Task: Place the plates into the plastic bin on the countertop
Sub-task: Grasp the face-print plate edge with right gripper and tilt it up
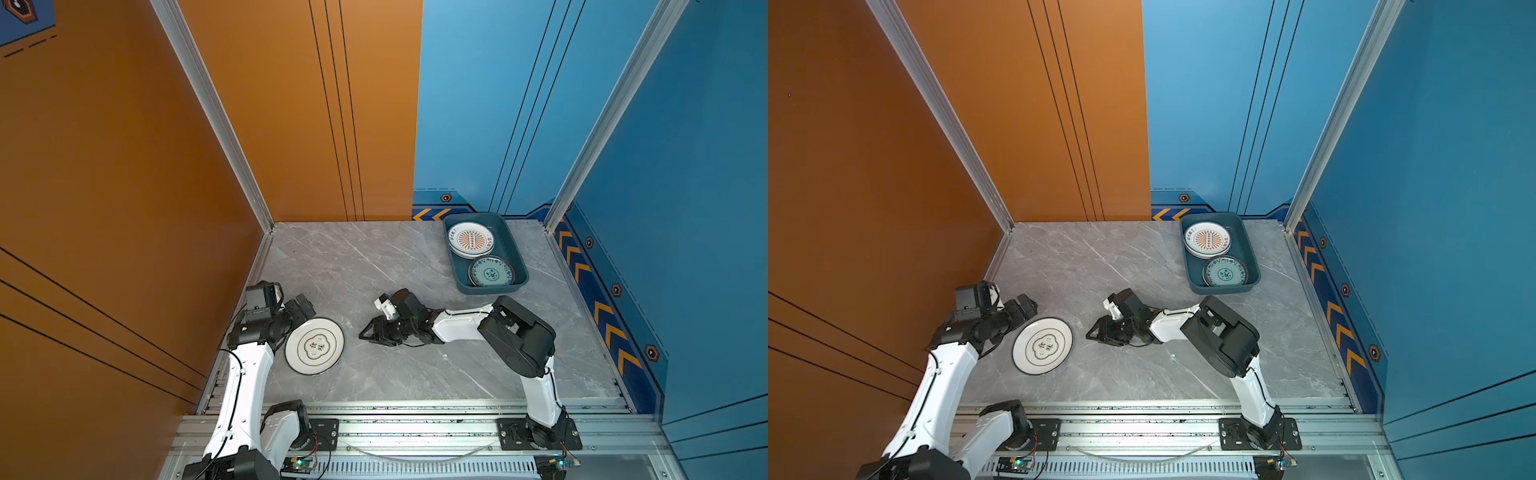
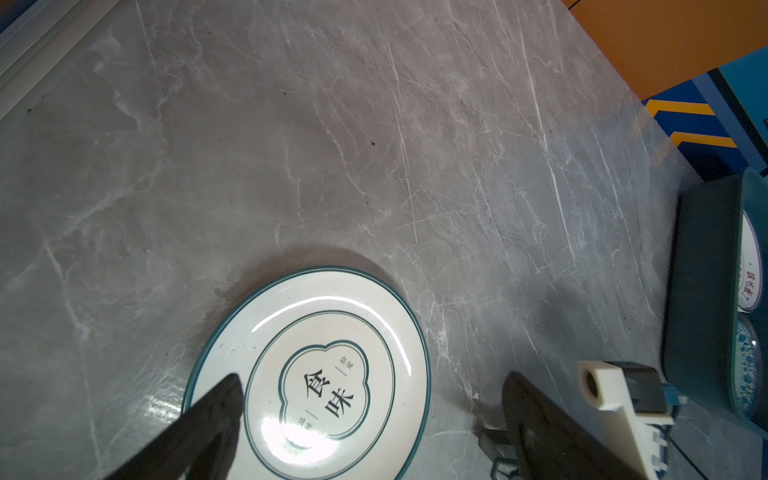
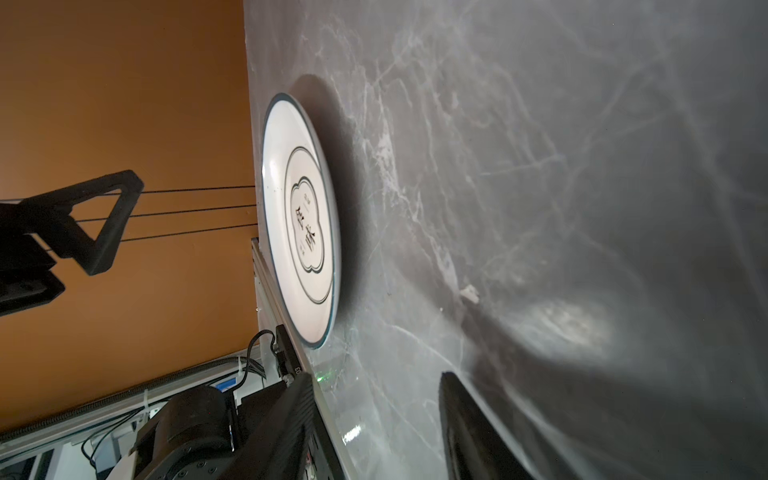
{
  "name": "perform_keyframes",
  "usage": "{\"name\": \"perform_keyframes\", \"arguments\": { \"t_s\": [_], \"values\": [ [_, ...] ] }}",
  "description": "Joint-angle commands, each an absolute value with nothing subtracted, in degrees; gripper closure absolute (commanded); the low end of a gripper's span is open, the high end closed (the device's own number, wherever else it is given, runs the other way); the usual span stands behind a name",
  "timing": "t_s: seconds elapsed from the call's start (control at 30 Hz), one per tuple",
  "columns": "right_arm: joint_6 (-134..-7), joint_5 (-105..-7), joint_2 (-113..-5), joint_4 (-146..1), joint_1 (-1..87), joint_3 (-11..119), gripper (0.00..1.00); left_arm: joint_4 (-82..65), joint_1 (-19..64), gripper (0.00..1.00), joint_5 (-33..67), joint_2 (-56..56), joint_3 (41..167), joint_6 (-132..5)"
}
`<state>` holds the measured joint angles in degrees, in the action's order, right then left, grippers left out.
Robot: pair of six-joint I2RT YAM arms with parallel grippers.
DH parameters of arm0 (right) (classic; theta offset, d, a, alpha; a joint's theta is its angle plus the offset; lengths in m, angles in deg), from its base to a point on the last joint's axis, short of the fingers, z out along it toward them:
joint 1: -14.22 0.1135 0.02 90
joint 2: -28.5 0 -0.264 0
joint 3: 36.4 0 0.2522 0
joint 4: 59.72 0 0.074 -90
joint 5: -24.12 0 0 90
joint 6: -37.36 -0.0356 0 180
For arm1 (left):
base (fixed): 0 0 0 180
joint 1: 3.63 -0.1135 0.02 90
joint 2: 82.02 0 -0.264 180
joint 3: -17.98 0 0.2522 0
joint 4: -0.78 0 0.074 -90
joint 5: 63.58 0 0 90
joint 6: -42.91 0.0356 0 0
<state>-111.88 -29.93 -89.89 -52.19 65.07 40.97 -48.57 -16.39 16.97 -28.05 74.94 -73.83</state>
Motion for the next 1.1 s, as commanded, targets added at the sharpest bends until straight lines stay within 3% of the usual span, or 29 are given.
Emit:
{"name": "perform_keyframes", "arguments": {
  "t_s": [0.0,0.63,1.07],
  "values": [
    [-115.1,-29.0,-92.3,-46.7,65.8,43.9,0.48,-49.8,-17.0,0.02,15.4,-28.8,76.8,-72.7],
    [-118.8,-27.6,-103.9,-46.6,70.9,54.0,0.54,-49.8,-18.0,0.02,14.6,-29.3,76.7,-72.7],
    [-119.4,-28.6,-105.9,-47.0,71.1,56.0,0.95,-49.7,-18.0,0.02,14.0,-29.2,76.5,-72.7]
  ]
}}
